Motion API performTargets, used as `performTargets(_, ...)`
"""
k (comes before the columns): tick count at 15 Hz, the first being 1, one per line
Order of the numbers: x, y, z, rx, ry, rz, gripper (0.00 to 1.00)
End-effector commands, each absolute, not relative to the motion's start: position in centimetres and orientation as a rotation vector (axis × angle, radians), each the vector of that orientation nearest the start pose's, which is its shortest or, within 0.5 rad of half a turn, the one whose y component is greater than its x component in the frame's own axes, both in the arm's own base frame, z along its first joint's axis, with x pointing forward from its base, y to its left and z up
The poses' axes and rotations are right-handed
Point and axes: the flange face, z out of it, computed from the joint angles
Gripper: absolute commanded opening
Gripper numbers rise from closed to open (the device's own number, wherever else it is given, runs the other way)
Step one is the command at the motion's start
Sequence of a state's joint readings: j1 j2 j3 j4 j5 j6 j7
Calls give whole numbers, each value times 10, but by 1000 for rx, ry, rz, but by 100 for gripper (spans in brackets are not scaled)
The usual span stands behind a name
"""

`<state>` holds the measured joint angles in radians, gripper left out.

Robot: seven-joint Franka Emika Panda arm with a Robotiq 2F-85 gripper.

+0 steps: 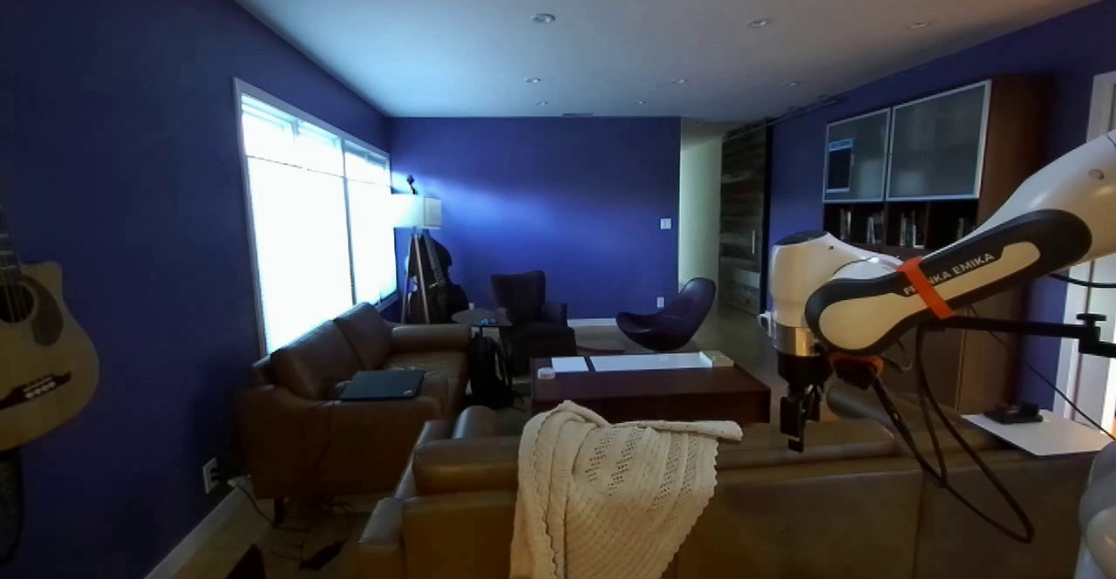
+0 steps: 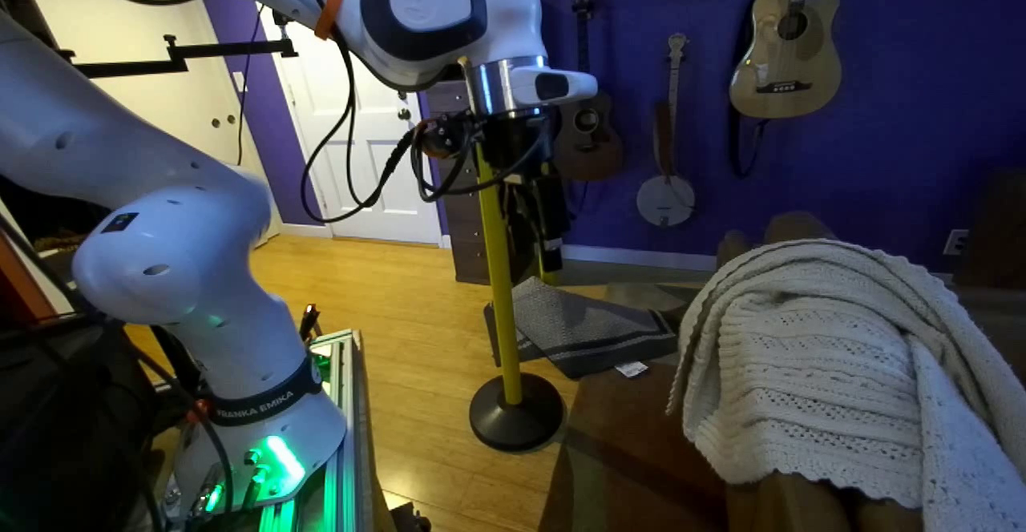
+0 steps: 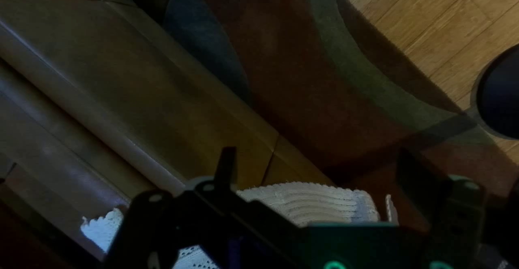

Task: Pull the white blanket to the right, spread the white blanket a little to the left side of the couch

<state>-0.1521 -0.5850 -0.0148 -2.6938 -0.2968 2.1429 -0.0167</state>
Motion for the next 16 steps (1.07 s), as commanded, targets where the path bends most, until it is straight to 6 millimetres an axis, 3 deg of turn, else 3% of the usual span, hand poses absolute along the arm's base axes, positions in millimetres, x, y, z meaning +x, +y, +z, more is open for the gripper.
performTargets(1,352,-71,414,-3387,-16,-19,100)
performTargets(8,358,-76,416,-3382,5,-33,100)
performTargets(16,388,-123,416,-3357,56,-125,100)
